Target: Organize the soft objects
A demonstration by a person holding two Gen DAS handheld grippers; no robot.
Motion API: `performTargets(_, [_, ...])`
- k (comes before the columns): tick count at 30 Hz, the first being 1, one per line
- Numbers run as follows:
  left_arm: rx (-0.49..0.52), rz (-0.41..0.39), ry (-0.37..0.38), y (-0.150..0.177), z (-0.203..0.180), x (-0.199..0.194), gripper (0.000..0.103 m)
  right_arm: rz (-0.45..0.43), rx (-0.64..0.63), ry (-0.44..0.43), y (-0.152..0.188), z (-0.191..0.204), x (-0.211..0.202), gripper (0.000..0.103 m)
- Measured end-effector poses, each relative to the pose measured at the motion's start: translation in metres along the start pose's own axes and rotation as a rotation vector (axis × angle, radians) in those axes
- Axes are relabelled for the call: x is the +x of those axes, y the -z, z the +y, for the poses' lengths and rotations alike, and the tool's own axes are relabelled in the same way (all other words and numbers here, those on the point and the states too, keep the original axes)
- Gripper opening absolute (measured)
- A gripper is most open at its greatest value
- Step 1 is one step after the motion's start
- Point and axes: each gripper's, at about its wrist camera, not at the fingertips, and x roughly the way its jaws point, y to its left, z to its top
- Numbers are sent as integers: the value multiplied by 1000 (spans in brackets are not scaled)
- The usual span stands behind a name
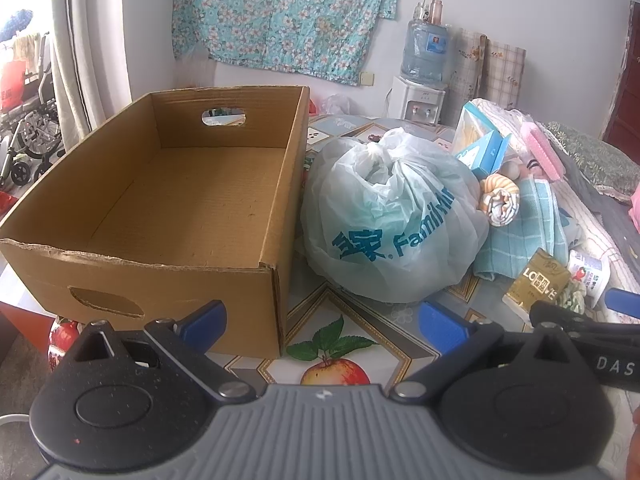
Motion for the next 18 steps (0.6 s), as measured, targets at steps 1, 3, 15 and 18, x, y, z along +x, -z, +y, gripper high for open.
performTargets(1, [0, 1, 0, 0, 0, 0, 103, 0, 0, 0, 0, 0, 0, 102])
performTargets(3, [0, 0, -2, 1, 0, 0, 103, 0, 0, 0, 0, -1, 0, 102])
performTargets(15, [77, -26, -1, 6, -20, -4, 103, -9, 63, 18, 9, -22, 0, 102])
performTargets(18, [118, -32, 22, 7, -31, -5, 103, -7, 102, 40, 14, -37, 1, 102])
